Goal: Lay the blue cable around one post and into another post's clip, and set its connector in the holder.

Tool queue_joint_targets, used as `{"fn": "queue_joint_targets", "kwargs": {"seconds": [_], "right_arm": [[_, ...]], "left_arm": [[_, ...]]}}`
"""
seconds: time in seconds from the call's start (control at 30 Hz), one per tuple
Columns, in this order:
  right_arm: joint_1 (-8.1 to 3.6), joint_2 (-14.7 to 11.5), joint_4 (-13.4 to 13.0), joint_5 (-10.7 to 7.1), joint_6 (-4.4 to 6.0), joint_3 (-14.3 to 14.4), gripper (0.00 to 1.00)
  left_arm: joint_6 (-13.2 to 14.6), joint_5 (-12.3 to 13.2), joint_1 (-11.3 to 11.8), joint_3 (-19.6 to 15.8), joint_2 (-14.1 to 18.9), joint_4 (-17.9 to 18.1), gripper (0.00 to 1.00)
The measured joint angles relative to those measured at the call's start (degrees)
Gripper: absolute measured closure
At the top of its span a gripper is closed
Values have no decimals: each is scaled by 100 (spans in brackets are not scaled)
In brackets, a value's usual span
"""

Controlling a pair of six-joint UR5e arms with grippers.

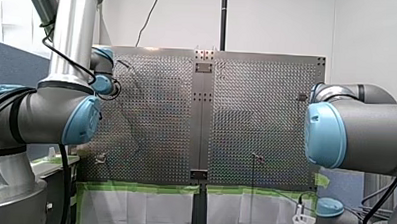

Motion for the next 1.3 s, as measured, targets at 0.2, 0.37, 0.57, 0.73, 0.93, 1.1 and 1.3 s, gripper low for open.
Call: {"fn": "queue_joint_targets", "kwargs": {"seconds": [0.2, 0.37, 0.57, 0.73, 0.93, 1.1, 1.3], "right_arm": [[168, -214, 44, -257, -23, 291, 97], [398, -454, 268, -131, 22, 430, 97], [677, -734, 546, 22, 97, 451, 97], [778, -947, 759, -66, 200, 436, 97], [733, -1237, 1048, -314, 406, 397, 97], [732, -1471, 1206, -458, 436, 346, 97], [718, -1747, 1235, -578, 449, 334, 97]], "left_arm": [[0, 0, 3, 0, 0, 0, 0], [0, 0, 0, 0, 0, -4, 0], [0, 0, 1, 0, 1, -3, 0], [-4, 0, 1, 0, 1, 0, 0], [-8, 1, 2, 0, 1, -4, 0], [-9, 4, 3, 1, 2, -5, 0], [-9, 1, 1, 1, 1, -6, 0]]}}
